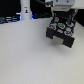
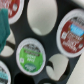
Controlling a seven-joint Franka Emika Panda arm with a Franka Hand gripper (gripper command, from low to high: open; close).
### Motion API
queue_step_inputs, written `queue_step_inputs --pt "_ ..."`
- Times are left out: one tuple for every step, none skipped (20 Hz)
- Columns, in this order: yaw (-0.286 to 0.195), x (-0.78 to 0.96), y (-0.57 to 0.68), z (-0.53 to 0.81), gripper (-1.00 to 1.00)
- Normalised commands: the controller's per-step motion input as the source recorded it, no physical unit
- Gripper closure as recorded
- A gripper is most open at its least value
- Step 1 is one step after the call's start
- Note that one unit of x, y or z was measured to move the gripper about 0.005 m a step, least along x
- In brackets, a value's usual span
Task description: Open the kcup holder, insert the kcup into the holder, and close the kcup holder
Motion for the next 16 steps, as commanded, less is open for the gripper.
queue_step_inputs --pt "-0.002 0.73 -0.46 0.08 -1.0" --pt "-0.002 0.76 -0.4 0.05 -1.0" --pt "-0.001 0.77 -0.36 0.01 -1.0" --pt "0.0 0.77 -0.34 0.0 -1.0" --pt "0.001 0.77 -0.31 0.0 -1.0" --pt "0.002 0.79 -0.28 0.0 -1.0" --pt "0.002 0.81 -0.23 -0.01 -1.0" --pt "0.003 0.78 -0.18 -0.04 -1.0" --pt "0.011 0.72 -0.05 -0.14 -1.0" --pt "0.063 -0.06 0.18 0.09 1.0" --pt "0.02 0.66 0.0 -0.14 -1.0" --pt "0.026 0.6 0.03 -0.16 -1.0" --pt "0.049 0.6 0.08 -0.18 -1.0" --pt "0.083 0.41 0.16 -0.21 -1.0" --pt "0.122 0.28 0.23 -0.27 -1.0" --pt "0.149 0.19 0.23 -0.29 -1.0"
